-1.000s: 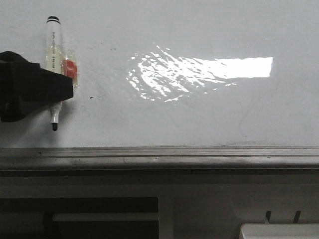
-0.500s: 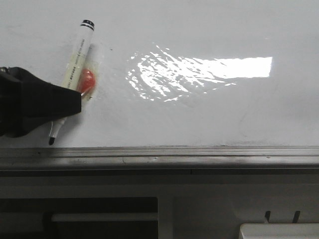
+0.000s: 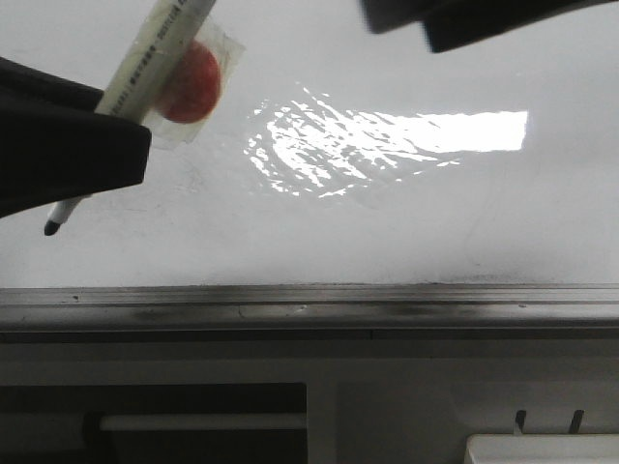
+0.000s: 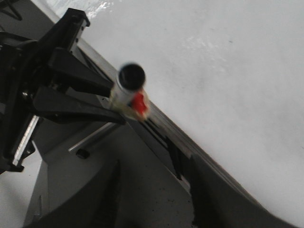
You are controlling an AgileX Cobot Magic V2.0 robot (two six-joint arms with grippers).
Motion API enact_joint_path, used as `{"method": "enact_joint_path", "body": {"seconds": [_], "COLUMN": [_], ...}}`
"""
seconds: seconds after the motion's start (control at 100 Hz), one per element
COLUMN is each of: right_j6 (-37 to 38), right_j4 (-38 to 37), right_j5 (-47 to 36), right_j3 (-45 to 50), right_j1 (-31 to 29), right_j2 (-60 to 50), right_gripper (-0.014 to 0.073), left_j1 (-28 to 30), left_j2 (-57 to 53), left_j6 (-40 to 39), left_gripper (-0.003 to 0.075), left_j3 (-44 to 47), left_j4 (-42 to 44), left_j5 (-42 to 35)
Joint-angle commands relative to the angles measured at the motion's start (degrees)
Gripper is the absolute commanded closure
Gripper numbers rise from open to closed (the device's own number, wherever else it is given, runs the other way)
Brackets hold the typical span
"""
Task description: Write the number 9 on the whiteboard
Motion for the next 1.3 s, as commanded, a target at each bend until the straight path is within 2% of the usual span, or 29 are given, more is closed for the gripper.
{"method": "enact_joint_path", "body": {"seconds": [0.0,0.12,0.36,0.54,0.84,0.9,1.03,1.08,1.29], "right_j6": [-0.67,-0.67,-0.67,-0.67,-0.67,-0.67,-0.67,-0.67,0.28], "right_j4": [-0.31,-0.46,0.52,0.52,0.40,0.40,-0.87,-1.99,-2.30], "right_j5": [-3.70,-3.14,-1.78,2.61,2.27,2.13,2.21,2.67,2.98], "right_j3": [-5.45,-9.14,-12.63,-13.25,-13.25,-13.25,-13.25,-13.25,-13.25], "right_j1": [2.07,2.60,2.60,2.48,2.48,2.48,2.48,2.48,0.10], "right_j2": [3.85,8.49,13.82,15.00,15.00,14.77,14.36,14.31,11.61], "right_gripper": [0.0291,0.0291,0.0321,0.0442,0.0662,0.0666,0.0667,0.0667,0.0664], "left_j1": [-0.14,-0.14,-0.14,-0.14,-0.14,-0.14,-0.14,-0.14,0.21], "left_j2": [-0.78,-0.09,0.05,0.05,0.05,0.05,-0.05,-0.32,-7.31], "left_j6": [-0.24,-0.24,-0.24,-0.24,-0.24,-0.24,-0.24,-0.24,-0.24], "left_gripper": [0.0740,0.0740,0.0740,0.0740,0.0735,0.0694,0.0496,0.0446,0.0428], "left_j3": [-1.35,-1.35,-1.35,-1.35,-1.35,-1.35,-1.35,-1.35,-1.35], "left_j4": [3.15,5.79,5.79,5.79,5.58,5.58,5.58,5.58,0.15], "left_j5": [-2.21,-2.32,-2.32,-2.32,-2.32,-2.32,-2.32,-2.32,3.90]}}
